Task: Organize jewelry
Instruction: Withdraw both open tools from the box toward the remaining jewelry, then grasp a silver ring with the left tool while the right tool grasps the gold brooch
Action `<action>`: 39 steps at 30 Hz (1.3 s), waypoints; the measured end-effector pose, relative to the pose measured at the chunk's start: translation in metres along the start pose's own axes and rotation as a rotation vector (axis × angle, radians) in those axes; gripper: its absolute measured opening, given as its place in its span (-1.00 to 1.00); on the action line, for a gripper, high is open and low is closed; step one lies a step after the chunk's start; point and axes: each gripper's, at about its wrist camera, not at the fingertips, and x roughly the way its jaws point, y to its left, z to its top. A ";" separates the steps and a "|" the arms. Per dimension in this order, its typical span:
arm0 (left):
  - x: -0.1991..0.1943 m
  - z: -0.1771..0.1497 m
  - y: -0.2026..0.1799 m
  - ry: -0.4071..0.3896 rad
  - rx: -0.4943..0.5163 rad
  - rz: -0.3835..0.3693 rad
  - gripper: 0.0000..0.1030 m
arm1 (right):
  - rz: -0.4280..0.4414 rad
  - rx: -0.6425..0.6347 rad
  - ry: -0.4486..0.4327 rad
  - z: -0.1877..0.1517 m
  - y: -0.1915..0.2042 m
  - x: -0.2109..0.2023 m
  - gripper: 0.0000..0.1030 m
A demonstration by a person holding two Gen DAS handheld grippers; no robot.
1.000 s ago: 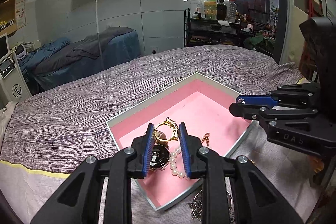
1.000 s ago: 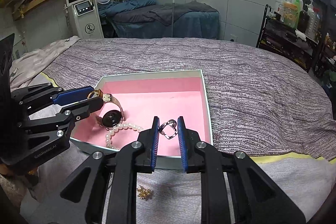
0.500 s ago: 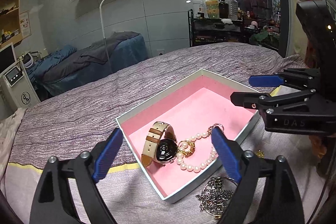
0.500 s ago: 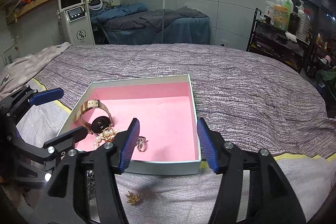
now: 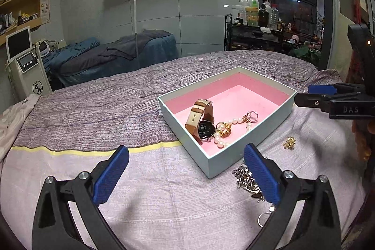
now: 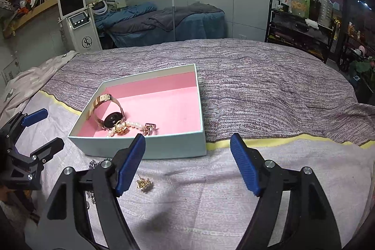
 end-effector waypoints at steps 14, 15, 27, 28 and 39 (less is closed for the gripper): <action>-0.029 -0.052 -0.045 0.060 0.132 -0.155 0.37 | 0.049 -0.113 0.069 -0.048 0.019 -0.013 0.45; -0.027 -0.054 -0.047 0.075 0.137 -0.174 0.21 | 0.049 -0.113 0.072 -0.049 0.019 -0.013 0.45; -0.012 -0.066 -0.061 0.143 0.174 -0.238 -0.43 | 0.061 -0.137 0.099 -0.052 0.024 -0.006 0.45; -0.012 -0.066 -0.062 0.143 0.179 -0.242 -0.48 | 0.061 -0.142 0.101 -0.051 0.025 -0.004 0.44; -0.015 -0.069 -0.060 0.137 0.148 -0.261 -0.62 | 0.054 -0.251 0.174 -0.040 0.051 0.027 -0.02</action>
